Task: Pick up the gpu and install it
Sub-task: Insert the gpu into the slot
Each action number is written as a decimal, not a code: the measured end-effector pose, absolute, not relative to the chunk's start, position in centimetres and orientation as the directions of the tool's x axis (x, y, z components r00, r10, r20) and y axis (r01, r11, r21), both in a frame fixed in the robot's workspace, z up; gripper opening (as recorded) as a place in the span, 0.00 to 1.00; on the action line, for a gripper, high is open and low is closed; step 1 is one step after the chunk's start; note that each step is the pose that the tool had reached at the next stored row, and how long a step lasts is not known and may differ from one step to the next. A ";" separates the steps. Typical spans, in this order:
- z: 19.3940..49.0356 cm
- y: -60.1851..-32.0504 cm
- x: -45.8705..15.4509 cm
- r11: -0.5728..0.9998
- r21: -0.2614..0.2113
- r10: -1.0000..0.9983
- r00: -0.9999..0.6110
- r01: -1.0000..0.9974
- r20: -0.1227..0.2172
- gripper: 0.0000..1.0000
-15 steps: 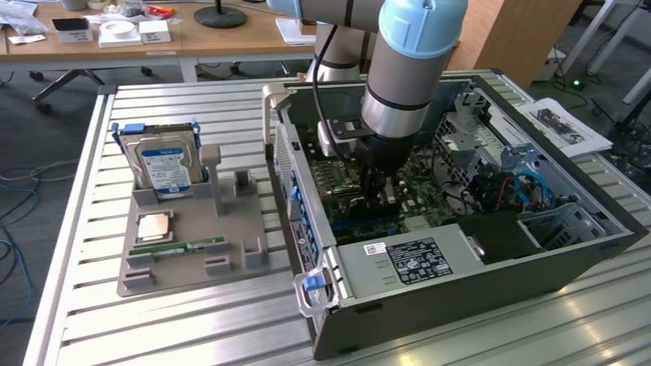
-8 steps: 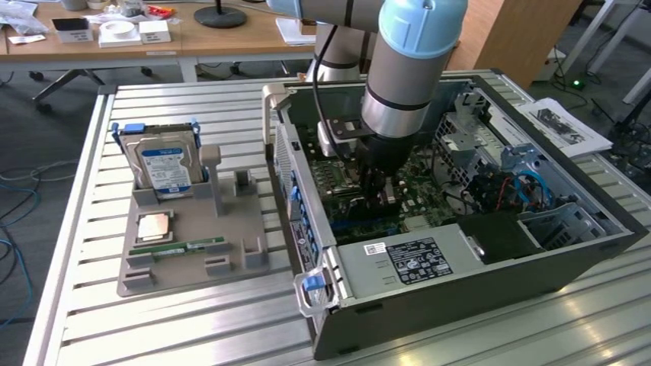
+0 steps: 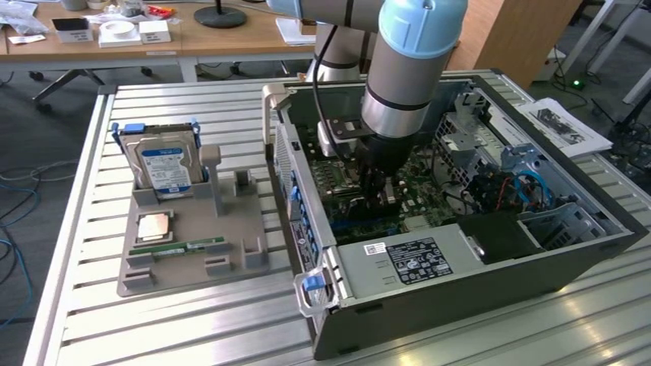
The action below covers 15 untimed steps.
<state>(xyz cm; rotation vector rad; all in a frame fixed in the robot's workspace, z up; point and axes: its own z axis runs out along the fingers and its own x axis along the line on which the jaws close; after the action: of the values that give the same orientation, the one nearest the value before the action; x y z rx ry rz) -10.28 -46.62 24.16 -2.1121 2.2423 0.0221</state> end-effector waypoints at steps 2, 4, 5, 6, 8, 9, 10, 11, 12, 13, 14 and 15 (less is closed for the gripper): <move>24.2 -46.6 -10.3 0.061 -0.032 -0.997 -0.059 -0.998 -0.054 0.27; 24.1 -46.6 -10.3 0.061 -0.032 -0.997 -0.059 -0.998 -0.054 0.27; 24.1 -46.6 -10.3 0.061 -0.032 -0.997 -0.059 -0.998 -0.055 0.27; 24.1 -46.6 -10.3 0.061 -0.032 -0.997 -0.059 -0.998 -0.056 0.27; 24.1 -46.6 -10.3 0.061 -0.032 -0.997 -0.059 -0.998 -0.055 0.27; 24.1 -46.6 -10.3 0.061 -0.032 -0.997 -0.059 -0.998 -0.055 0.27; 24.1 -46.6 -10.3 0.061 -0.032 -0.997 -0.059 -0.998 -0.055 0.27; 24.1 -46.6 -10.3 0.061 -0.032 -0.997 -0.059 -0.998 -0.055 0.27; 24.1 -46.6 -10.3 0.061 -0.032 -0.997 -0.059 -0.998 -0.055 0.27; 24.1 -46.6 -10.3 0.061 -0.032 -0.997 -0.059 -0.998 -0.055 0.27; 24.1 -46.6 -10.3 0.061 -0.032 -0.997 -0.059 -0.998 -0.055 0.27; 24.1 -46.6 -10.3 0.061 -0.032 -0.997 -0.059 -0.998 -0.055 0.27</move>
<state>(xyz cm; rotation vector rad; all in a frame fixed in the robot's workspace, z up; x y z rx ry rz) -10.28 -46.62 24.14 -2.1118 2.2422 0.0223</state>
